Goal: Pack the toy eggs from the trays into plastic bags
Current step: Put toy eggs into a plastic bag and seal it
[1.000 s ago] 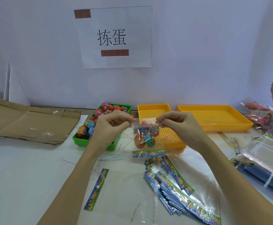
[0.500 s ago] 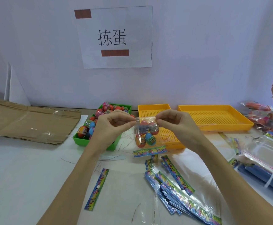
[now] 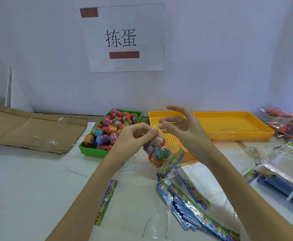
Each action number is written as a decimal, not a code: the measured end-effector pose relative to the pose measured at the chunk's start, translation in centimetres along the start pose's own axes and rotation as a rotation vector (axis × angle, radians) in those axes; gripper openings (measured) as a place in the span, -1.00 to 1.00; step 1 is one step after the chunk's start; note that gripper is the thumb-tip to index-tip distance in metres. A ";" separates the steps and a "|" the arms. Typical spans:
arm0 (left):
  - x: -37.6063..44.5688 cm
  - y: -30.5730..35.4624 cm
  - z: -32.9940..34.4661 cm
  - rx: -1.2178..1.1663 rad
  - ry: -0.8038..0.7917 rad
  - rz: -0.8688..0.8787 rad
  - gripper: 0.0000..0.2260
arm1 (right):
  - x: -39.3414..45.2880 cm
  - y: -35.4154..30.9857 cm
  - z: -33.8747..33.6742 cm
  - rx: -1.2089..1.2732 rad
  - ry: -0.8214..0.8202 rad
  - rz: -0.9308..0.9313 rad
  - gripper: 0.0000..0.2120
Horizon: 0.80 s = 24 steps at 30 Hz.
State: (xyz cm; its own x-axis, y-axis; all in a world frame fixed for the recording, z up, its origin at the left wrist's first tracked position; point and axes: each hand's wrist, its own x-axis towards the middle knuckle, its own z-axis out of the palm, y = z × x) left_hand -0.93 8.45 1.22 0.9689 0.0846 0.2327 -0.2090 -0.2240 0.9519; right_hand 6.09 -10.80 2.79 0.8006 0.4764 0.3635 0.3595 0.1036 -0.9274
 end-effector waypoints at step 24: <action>0.5 0.1 0.8 -0.455 0.319 -0.148 -0.82 | -0.2 -0.1 -0.7 -0.209 0.107 0.070 -0.75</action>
State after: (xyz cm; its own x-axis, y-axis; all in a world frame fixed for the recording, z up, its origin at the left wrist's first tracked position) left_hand -0.39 7.71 1.29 0.9190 0.3876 0.0722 -0.1791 0.2473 0.9523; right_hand 6.21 -11.56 2.86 0.8692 0.3794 0.3169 0.3841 -0.1149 -0.9161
